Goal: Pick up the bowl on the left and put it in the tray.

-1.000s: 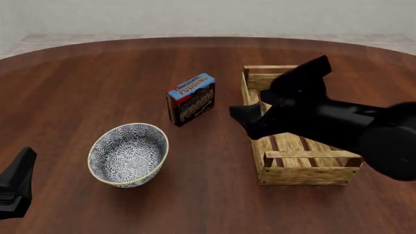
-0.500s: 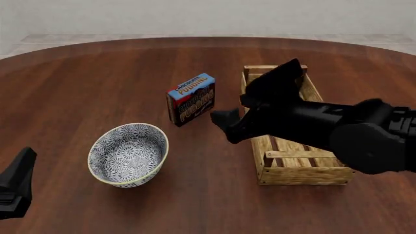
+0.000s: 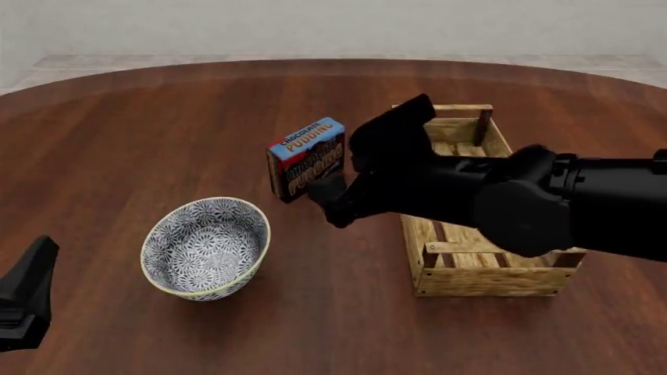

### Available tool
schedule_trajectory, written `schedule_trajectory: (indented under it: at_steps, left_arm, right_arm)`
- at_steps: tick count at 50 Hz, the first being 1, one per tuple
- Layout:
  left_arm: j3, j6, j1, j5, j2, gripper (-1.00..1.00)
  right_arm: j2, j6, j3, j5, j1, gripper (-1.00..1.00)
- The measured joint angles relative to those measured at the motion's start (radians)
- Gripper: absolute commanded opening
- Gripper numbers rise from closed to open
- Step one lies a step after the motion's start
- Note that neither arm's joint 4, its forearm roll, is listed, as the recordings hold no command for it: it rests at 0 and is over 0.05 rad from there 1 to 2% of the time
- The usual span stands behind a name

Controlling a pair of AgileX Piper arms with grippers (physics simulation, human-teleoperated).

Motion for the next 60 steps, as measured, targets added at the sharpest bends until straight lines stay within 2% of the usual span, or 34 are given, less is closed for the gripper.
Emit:
schedule_trajectory:
  at_steps: [16,34,60]
  left_arm:
    - [0.0,0.0,0.0,0.0,0.0,1.0]
    - [0.0,0.0,0.0,0.0,0.0,1.0]
    - [0.0,0.0,0.0,0.0,0.0,1.0]
  right_arm:
    - [0.11,0.018,-0.101,0.029,0.018,1.0]
    - [0.255,0.066,-0.212,0.051,0.061,1.0]
    - [0.416,0.093,-0.333,0.077,0.058,1.0]
